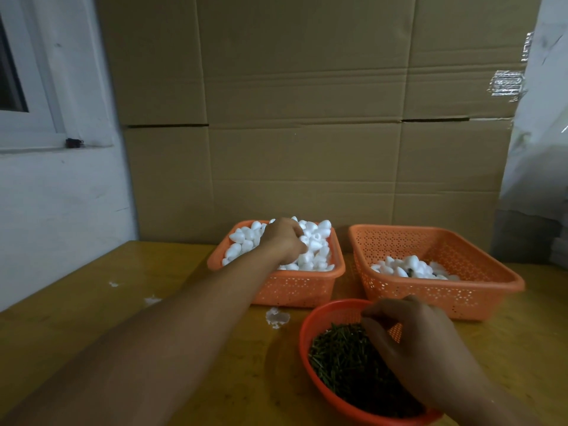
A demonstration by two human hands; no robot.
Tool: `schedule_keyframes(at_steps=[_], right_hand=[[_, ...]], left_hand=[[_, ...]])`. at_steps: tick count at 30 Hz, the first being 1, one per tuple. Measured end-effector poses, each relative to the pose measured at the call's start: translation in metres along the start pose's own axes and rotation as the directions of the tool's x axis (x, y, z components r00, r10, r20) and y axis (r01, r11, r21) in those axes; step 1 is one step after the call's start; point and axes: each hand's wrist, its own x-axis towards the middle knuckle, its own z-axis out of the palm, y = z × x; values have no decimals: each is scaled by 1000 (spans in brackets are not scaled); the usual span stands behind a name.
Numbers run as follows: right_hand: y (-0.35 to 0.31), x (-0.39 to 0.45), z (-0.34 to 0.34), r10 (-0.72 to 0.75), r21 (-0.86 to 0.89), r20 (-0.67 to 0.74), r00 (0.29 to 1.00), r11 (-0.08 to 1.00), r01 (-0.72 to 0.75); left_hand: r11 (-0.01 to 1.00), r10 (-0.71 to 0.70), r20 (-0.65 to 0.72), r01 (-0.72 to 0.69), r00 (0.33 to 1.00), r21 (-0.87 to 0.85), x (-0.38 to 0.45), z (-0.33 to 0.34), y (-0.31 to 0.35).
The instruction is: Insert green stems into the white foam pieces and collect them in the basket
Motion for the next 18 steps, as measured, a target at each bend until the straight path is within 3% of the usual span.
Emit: schedule_keyframes(at_steps=[5, 9, 15, 18], right_hand=[[-3, 0, -1, -6, -28, 9, 1000, 1000, 6], [-4, -1, 0, 0, -49, 4, 1000, 999, 0], [-4, -3, 1, 3, -91, 75, 997, 996, 3], [-2, -2, 2, 30, -163, 178, 984, 987, 0]], left_hand=[[940, 189, -160, -226, 969, -254, -37, -8, -3], [867, 292, -189, -343, 937, -362, -72, -14, -5], [776, 368, -169, -402, 914, -486, -120, -10, -9], [729, 382, -154, -399, 911, -556, -138, -1, -14]])
